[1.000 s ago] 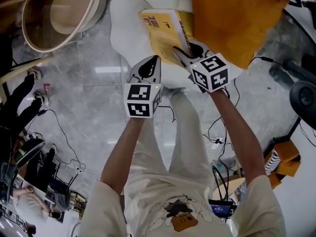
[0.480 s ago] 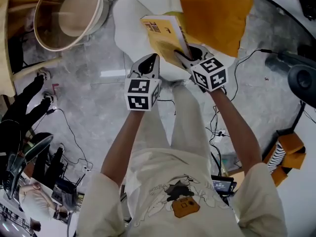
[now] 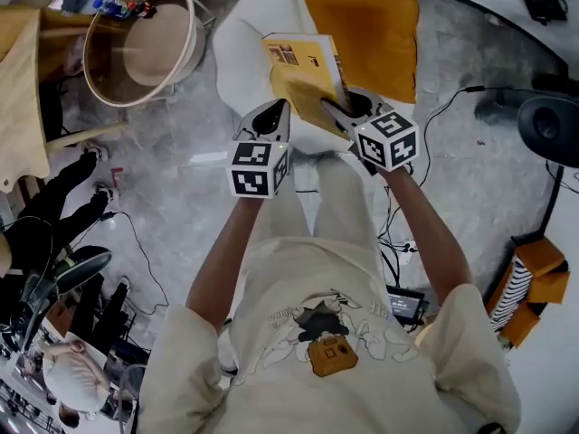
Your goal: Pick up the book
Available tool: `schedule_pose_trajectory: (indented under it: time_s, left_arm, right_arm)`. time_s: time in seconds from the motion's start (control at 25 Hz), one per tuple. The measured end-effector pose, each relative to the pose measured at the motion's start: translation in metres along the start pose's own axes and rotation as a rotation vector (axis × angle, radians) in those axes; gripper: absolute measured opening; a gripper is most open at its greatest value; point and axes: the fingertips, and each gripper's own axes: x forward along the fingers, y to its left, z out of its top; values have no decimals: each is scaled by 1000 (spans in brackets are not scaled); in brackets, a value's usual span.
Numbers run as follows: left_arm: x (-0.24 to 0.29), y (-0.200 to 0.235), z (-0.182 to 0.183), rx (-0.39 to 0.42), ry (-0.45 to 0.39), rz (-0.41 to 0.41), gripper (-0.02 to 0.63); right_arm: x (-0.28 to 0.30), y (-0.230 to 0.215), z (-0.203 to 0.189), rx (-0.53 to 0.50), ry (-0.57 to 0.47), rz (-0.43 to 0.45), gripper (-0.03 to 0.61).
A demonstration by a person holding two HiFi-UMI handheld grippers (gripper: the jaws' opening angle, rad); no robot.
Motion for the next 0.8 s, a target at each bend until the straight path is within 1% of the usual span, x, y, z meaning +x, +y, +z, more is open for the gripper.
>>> schedule_pose_trajectory:
  time_s: [0.24, 0.32, 0.44, 0.64, 0.8]
  left_arm:
    - [-35, -34, 38, 7, -31, -49, 6]
    - [-45, -38, 51, -2, -46, -58, 6]
    - [-59, -41, 68, 8, -58, -64, 6]
    - [-74, -50, 83, 27, -82, -61, 6]
    - [-93, -57, 88, 25, -99, -64, 6]
  right_arm:
    - [-44, 20, 25, -2, -35, -5, 158]
    - [-52, 25, 32, -17, -34, -4, 158]
    - [-59, 31, 40, -29, -39, -5, 158]
    - [-73, 44, 51, -50, -55, 3, 158]
    - [-89, 62, 56, -33, -76, -6, 158]
